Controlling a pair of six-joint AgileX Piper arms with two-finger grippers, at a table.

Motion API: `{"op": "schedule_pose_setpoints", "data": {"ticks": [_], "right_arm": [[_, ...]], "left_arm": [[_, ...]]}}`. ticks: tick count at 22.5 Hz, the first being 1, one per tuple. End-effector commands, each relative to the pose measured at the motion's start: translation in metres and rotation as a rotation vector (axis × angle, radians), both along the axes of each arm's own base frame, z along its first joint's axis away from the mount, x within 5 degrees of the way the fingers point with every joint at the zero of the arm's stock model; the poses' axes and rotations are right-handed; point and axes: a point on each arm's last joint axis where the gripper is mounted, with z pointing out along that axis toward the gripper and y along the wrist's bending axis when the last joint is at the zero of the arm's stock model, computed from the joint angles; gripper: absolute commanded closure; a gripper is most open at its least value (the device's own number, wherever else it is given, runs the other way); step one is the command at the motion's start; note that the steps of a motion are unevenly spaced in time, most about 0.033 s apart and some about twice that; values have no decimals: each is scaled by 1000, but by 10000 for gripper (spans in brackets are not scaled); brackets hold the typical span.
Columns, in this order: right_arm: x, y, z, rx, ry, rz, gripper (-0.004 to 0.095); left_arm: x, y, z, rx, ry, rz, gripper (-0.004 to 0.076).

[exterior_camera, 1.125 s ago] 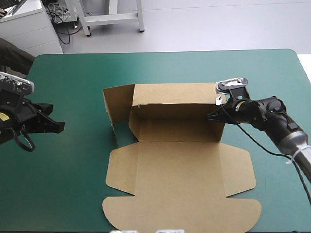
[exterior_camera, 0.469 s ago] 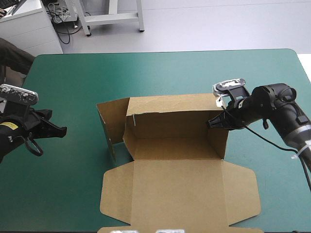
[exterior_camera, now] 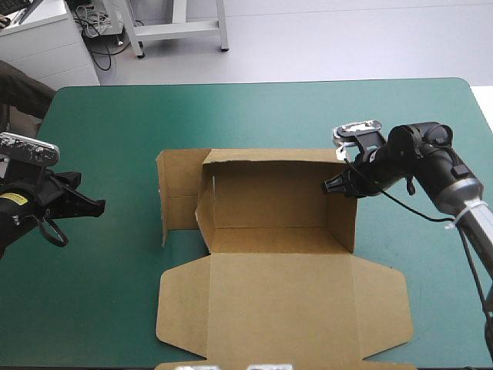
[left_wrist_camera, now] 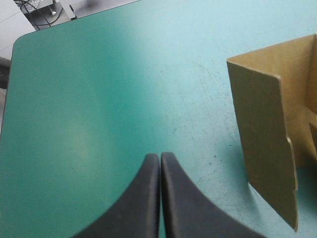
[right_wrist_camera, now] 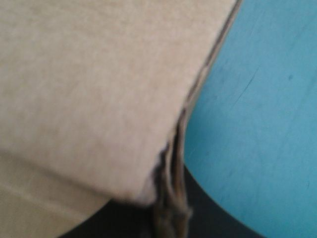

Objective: Fold the box

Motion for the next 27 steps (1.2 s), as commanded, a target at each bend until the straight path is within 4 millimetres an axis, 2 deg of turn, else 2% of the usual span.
{"op": "schedule_pose_setpoints", "data": {"ticks": [1, 5, 7, 9, 10, 11, 12, 13, 14, 15, 18, 21, 23, 27], "right_arm": [[26, 6, -27, -33, -37, 31, 931], [39, 11, -45, -23, -27, 23, 917], [43, 12, -51, -30, -23, 35, 866], [45, 13, -50, -27, -46, 39, 725], [46, 13, -44, -22, -56, 39, 619], [47, 14, -41, -20, -61, 40, 574], [48, 14, -31, -18, -65, 44, 458], [49, 14, -27, -17, -67, 45, 403], [49, 15, -15, -16, -70, 50, 314], [49, 15, -3, -16, -66, 57, 268], [43, 14, 25, -26, -34, 73, 245], [34, 10, 55, -12, -116, 69, 245], [24, 7, 69, -2, -155, 69, 245], [16, 5, 79, 12, -184, 66, 245]], "left_arm": [[-1, 0, 14, -16, -94, 15, 733], [-1, -1, 14, -19, -94, 14, 733], [-1, -1, 14, -29, -95, 11, 733], [-1, -1, 14, -32, -95, 11, 733], [-1, -1, 14, -30, -95, 11, 733], [-1, -1, 14, -30, -95, 11, 733], [-1, -1, 14, -30, -95, 11, 733], [-1, -1, 14, -30, -95, 11, 733], [-1, -1, 14, -26, -93, 12, 733], [-1, -1, 14, -26, -93, 12, 733], [-1, -1, 14, -26, -93, 12, 733], [-1, -1, 14, -26, -93, 12, 733], [-1, -1, 14, -26, -93, 12, 733], [-1, -1, 14, -23, -90, 12, 733]]}}
